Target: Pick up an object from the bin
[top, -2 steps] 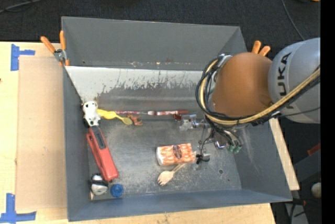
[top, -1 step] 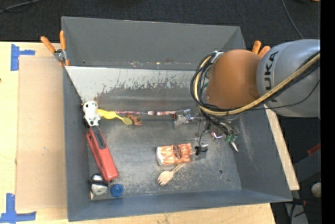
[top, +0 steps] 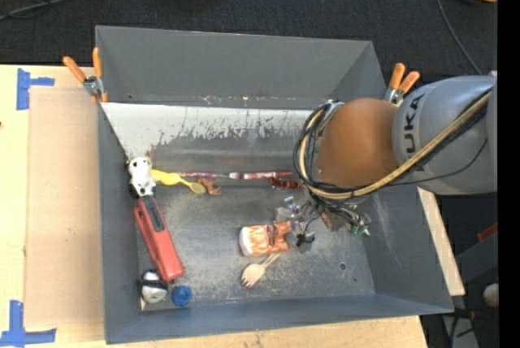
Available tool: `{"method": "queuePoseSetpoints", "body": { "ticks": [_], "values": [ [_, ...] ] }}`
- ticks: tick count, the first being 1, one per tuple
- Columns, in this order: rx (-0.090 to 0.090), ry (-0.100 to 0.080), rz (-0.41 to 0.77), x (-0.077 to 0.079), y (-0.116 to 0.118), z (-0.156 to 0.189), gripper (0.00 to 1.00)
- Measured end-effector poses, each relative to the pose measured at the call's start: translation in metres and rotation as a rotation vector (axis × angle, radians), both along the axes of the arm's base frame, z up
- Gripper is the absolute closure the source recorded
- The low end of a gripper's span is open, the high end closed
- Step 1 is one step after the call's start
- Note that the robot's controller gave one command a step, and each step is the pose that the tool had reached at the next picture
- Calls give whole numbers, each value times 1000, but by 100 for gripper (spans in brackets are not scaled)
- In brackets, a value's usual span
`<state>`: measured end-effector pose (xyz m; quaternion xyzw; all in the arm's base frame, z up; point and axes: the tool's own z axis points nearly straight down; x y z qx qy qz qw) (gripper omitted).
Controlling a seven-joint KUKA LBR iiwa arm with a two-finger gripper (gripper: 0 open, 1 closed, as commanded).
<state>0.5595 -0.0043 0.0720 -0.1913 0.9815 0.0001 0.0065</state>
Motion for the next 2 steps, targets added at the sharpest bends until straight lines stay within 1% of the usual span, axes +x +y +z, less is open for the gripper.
{"method": "queuePoseSetpoints", "body": {
  "ticks": [1, 2],
  "values": [
    [0, 0, 0, 0, 0, 0, 100],
    [1, 5, 59, -18, -18, 42, 100]
  ]
}}
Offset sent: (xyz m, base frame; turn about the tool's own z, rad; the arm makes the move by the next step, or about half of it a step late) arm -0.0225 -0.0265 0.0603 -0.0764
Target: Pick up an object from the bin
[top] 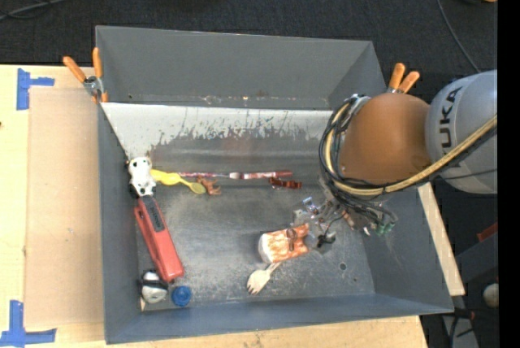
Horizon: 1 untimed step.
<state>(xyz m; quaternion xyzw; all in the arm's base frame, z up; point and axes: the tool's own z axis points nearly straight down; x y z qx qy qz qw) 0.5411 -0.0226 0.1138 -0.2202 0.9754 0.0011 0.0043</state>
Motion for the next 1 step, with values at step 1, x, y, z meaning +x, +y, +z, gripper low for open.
{"method": "queuePoseSetpoints", "body": {
  "ticks": [1],
  "values": [
    [1, 0, 56, -8, -16, 88, 100]
  ]
}}
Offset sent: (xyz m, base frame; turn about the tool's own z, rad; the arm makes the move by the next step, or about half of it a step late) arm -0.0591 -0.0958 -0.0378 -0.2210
